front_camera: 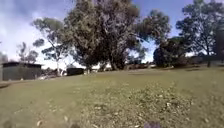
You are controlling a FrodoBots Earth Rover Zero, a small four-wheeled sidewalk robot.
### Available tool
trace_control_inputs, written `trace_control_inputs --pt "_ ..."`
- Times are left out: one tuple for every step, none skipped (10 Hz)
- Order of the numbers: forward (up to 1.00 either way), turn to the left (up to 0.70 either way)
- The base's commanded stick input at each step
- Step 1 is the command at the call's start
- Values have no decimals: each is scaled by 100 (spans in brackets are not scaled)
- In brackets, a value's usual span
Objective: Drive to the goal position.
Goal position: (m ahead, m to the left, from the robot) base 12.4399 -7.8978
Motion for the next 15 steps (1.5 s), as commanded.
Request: trace_control_inputs --pt "70 0" --pt "70 0" --pt "70 0" --pt "70 0" --pt "70 0" --pt "70 0" --pt "70 0" --pt "70 0" --pt "70 22" --pt "70 35" --pt "70 35" --pt "70 3" --pt "70 1" --pt "70 0" --pt "70 0"
